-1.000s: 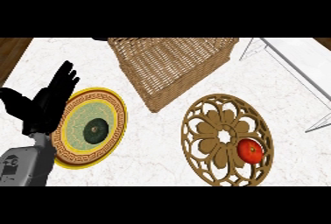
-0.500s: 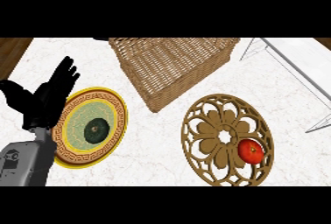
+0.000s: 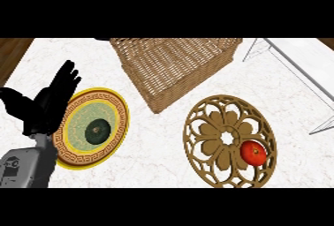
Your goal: Pick the cupcake from the placemat and place it in the tiered shelf
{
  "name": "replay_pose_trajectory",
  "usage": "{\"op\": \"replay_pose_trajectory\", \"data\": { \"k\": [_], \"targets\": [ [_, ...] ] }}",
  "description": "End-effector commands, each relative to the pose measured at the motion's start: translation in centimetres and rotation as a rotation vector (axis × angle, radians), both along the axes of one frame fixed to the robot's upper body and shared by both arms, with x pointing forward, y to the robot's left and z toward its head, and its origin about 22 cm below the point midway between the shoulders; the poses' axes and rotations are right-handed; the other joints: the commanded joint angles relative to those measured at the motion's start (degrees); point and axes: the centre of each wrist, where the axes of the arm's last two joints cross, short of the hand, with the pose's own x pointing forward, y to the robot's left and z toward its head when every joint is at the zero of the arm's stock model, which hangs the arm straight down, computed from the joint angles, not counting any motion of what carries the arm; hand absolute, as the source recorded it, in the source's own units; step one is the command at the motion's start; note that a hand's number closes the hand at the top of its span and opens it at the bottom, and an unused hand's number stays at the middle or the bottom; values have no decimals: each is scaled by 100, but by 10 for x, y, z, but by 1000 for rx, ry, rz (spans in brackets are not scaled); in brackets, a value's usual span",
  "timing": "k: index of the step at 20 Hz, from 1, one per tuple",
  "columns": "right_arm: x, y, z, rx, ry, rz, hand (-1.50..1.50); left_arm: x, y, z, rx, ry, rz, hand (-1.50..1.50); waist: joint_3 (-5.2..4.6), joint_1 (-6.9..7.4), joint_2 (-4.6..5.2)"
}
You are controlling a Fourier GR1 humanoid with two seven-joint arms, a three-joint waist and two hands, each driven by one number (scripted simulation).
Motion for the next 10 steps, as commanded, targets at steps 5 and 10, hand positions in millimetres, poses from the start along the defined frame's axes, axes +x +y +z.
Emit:
{"op": "replay_pose_trajectory", "data": {
  "k": [5, 10],
  "targets": [
    [23, -13, -18, 23, -151, -92, -150, -1, -21, 0, -8, 13, -5, 0, 5, 49, 16],
    [13, -40, -14, 56, -289, -99, -150, 7, 9, 7, 9, -10, -13, 0, 11, 93, 43]
  ]
}}
